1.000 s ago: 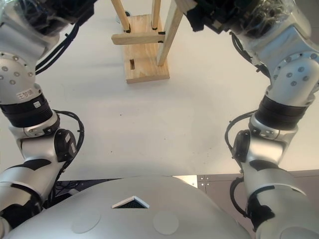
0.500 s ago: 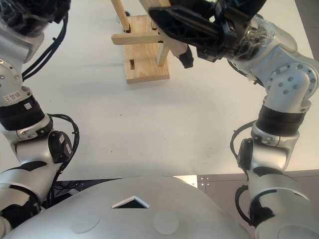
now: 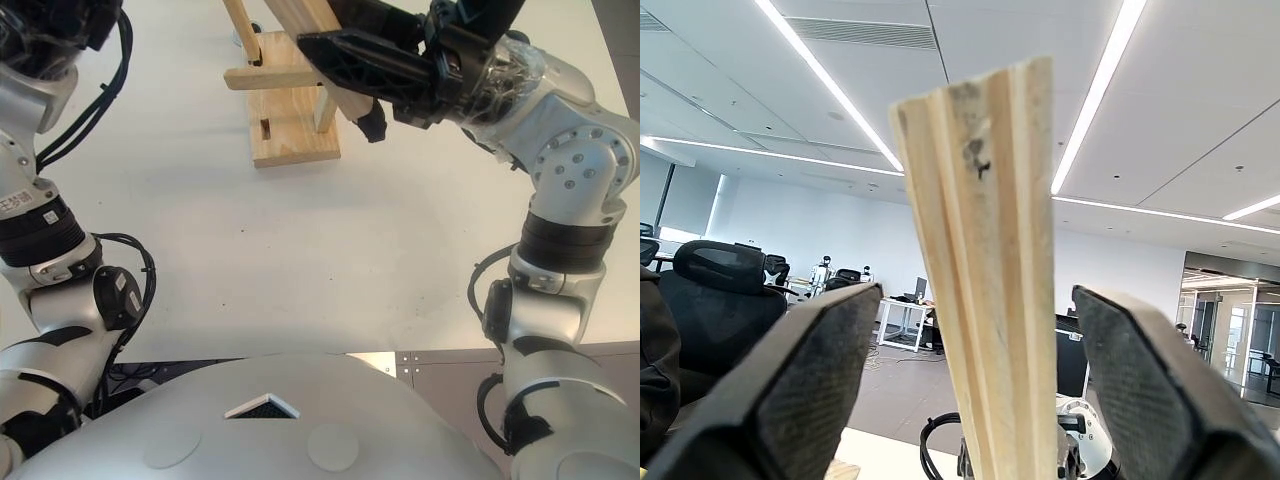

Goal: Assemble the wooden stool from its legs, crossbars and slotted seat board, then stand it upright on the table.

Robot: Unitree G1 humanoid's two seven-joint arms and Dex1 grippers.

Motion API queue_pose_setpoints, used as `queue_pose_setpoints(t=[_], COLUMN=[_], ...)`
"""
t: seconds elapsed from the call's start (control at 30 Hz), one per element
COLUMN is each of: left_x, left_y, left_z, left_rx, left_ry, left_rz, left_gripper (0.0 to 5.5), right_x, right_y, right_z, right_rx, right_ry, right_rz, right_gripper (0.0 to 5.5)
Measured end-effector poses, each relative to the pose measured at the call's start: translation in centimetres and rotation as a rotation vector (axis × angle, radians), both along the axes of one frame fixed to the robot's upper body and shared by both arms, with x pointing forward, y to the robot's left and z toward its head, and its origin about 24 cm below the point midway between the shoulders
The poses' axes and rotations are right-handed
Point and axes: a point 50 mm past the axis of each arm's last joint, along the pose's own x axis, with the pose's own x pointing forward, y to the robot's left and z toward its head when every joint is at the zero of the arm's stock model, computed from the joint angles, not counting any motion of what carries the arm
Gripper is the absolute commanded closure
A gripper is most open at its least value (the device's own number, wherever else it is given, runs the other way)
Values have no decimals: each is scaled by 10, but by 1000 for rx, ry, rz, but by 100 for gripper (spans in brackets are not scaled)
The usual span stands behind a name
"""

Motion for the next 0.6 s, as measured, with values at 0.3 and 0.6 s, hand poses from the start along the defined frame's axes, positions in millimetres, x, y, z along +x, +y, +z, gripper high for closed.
queue_pose_setpoints(t=[0.3,0.6], left_x=[-2,-4], left_y=[4,11], left_z=[3,7], left_rx=[-69,-126], left_ry=[1,6], left_rz=[-46,-60], left_gripper=[289,349], right_x=[-4,-3], right_y=[1,2], right_z=[-4,-6], right_rx=[-8,-19], right_ry=[11,3], right_rz=[31,37], right_gripper=[346,346])
